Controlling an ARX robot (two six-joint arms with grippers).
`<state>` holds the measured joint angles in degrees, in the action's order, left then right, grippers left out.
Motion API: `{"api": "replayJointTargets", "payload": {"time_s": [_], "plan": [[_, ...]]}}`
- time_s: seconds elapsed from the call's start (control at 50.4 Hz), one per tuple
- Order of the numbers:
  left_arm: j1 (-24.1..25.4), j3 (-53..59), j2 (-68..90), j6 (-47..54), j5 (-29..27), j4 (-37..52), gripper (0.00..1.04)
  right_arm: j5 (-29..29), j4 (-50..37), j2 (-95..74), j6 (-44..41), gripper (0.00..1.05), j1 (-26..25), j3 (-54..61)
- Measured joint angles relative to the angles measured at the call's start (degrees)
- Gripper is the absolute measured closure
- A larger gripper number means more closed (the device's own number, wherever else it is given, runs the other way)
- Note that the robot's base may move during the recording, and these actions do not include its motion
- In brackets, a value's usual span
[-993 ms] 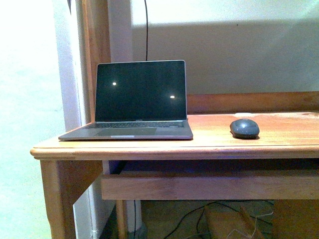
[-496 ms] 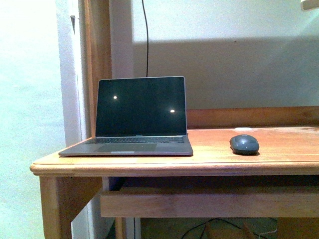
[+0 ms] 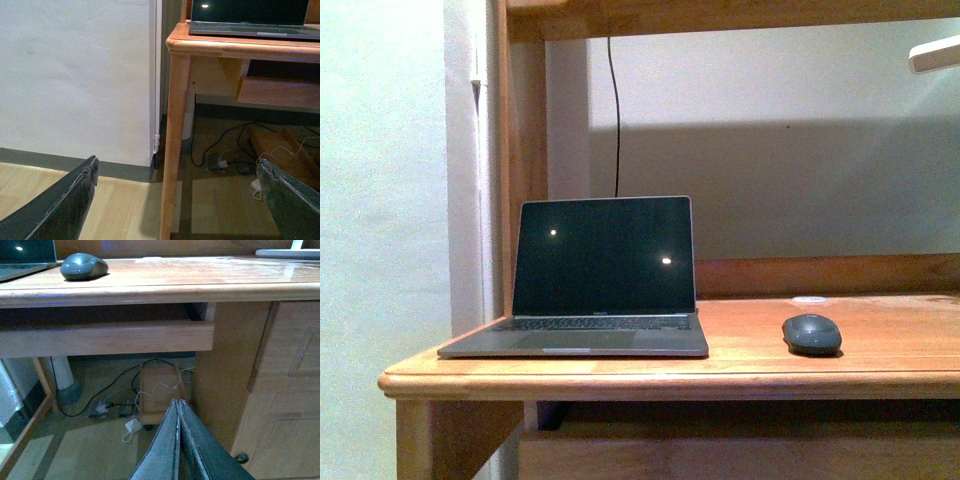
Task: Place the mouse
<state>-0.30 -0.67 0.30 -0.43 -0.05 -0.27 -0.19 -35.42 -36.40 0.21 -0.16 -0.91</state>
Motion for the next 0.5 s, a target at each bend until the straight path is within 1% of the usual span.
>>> {"api": "replayJointTargets", "payload": {"time_s": [0.496], "plan": [[0.00, 0.00, 0.00, 0.00, 0.04, 0.00, 0.08, 0.00, 14.12, 15.06, -0.02, 1.02, 0.00, 0.04]]}}
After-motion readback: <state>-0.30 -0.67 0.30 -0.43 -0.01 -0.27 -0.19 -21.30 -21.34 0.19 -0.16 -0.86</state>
